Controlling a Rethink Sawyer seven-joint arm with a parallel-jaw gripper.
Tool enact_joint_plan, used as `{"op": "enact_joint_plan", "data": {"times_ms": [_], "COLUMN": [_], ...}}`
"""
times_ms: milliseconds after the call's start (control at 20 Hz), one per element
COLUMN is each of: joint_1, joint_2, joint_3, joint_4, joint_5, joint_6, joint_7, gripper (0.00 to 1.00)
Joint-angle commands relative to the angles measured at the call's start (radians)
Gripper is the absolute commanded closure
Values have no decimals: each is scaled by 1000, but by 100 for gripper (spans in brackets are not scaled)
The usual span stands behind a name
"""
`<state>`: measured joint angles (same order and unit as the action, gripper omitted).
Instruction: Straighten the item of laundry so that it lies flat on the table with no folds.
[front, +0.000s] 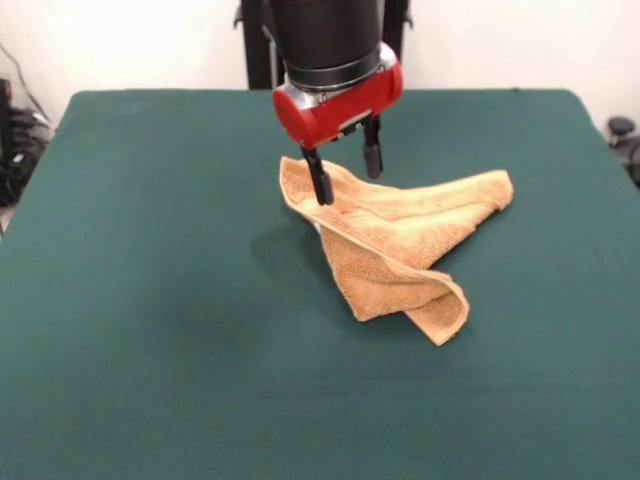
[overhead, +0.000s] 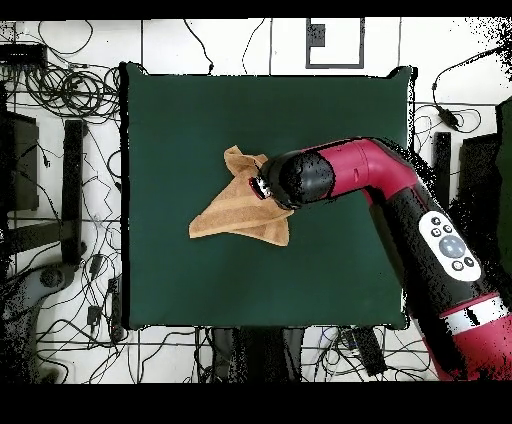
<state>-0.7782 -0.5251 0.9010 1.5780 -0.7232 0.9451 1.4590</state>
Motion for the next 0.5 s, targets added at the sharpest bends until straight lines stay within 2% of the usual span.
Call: {"op": "enact_joint_plan", "data": {"times_ms": [50,350,500], "joint_1": [35,44,53], "joint_2": [21,48,73], "joint_3": [-15,-20,-42], "joint_4": [-6,15,-5], "joint_5": [-47,-43,-27], "joint_6": [66,89,112], "joint_7": [-294,-303,-264], "gripper": [0,0,0]}}
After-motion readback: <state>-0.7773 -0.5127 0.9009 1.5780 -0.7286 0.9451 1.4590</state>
